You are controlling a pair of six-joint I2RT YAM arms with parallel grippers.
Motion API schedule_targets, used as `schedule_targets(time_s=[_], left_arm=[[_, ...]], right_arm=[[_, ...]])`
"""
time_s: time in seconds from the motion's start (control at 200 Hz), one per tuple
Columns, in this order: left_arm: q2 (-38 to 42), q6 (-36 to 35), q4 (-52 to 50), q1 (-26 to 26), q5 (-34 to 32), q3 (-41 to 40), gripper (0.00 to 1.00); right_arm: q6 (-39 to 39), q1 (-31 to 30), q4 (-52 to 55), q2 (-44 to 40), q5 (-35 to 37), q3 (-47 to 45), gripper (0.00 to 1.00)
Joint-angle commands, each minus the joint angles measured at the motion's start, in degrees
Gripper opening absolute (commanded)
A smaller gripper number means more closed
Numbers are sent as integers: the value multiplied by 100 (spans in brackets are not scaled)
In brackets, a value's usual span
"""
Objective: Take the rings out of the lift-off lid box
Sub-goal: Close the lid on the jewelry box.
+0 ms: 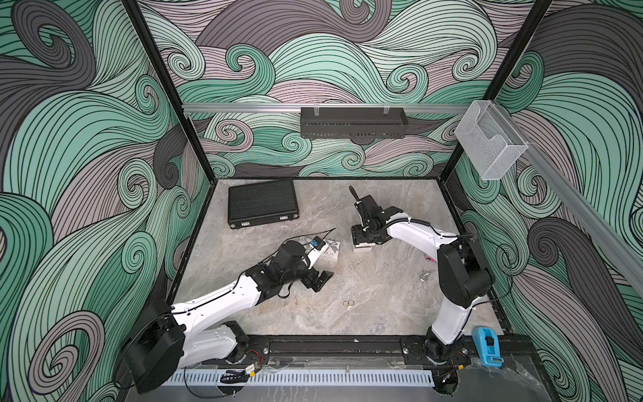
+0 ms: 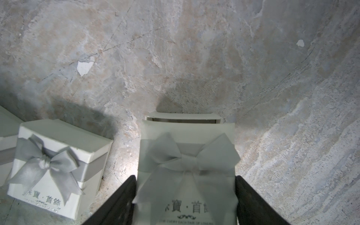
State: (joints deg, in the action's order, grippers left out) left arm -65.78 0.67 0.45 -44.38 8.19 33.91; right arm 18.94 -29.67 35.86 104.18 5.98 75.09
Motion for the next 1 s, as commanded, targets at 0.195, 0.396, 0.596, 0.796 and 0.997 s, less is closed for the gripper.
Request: schedule_targets(time_s=[0.195,0.396,0.596,0.796,0.997], left_arm=[[-23,34,85,8,-1,-16,99],[-27,21,62,8,-1,1,99],[-32,16,78,8,-1,1,99],[-56,9,71,8,-1,19,99],[-64,21,87,8,12,1,99]], right_arm=[[70,-38,91,-152,121,102,76],[77,-47,88,-141,106,76,75],[48,-45,92,-241,147,67,73],[31,-42,138,-374,185,80,73],[31,-47,5,-396,231,43,73]])
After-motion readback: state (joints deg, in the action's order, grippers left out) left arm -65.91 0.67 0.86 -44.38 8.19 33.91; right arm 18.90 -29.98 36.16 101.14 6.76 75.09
